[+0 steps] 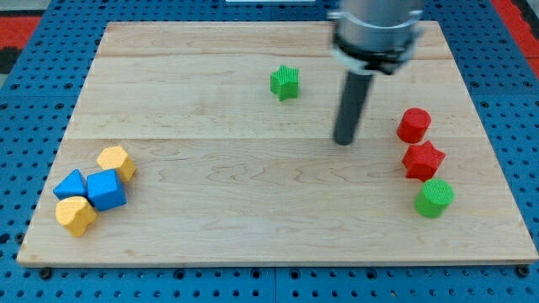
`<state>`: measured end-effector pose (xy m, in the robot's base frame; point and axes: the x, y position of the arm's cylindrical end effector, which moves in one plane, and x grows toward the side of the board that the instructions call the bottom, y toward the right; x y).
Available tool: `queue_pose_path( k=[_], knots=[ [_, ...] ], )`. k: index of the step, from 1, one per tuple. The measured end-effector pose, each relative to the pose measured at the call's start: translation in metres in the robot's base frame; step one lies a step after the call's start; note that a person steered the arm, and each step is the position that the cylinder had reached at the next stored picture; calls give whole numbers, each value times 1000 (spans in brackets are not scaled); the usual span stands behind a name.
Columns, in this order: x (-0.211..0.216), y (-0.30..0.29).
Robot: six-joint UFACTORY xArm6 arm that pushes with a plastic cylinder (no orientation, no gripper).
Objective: Move the green star above the red circle
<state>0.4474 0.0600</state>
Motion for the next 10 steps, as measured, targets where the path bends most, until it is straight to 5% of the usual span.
queue_pose_path(
  k=[2, 4, 6, 8, 10],
  knots=[
    [-82, -107],
    [-137, 4],
    [-100, 74],
    [-74, -10],
    [-50, 39]
  ],
)
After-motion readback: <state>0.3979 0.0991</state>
